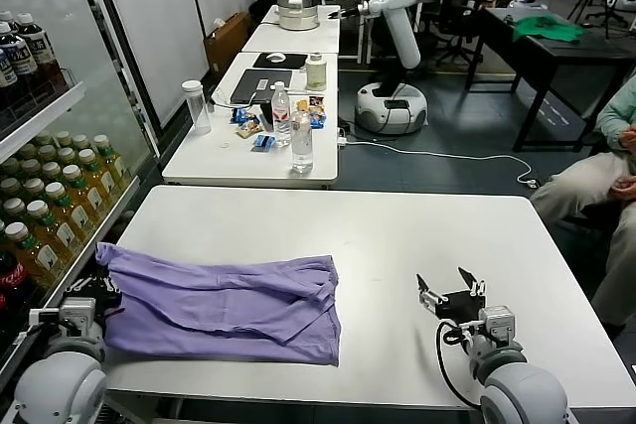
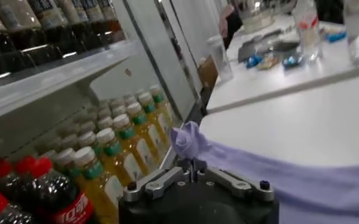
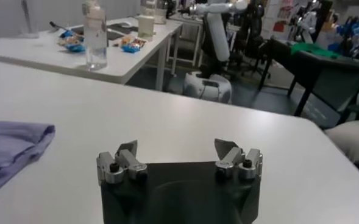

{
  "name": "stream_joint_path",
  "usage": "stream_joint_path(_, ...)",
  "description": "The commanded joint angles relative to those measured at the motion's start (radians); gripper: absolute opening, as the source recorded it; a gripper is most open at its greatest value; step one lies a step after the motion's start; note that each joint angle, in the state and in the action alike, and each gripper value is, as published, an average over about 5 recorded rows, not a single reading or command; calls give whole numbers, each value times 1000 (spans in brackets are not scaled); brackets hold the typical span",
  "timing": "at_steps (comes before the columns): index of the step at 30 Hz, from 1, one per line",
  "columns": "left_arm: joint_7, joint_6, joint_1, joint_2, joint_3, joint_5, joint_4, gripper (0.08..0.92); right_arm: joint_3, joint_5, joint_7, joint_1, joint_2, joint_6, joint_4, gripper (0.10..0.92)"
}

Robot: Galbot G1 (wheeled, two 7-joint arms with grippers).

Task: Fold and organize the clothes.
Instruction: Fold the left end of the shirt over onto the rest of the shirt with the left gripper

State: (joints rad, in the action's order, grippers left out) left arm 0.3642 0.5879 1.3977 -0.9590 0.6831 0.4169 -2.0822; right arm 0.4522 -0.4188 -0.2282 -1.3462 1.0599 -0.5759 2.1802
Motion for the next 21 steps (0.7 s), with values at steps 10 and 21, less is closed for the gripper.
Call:
stream_joint_path(10,-39,-2,-105,-220,-358,408,-230,103,64,-13,-14,8,-13,0,19,823)
stream_joint_path(21,-10,-4,-220,-350,-473,327,-35,103,127,-50,-19,0,-35,-1,23,823)
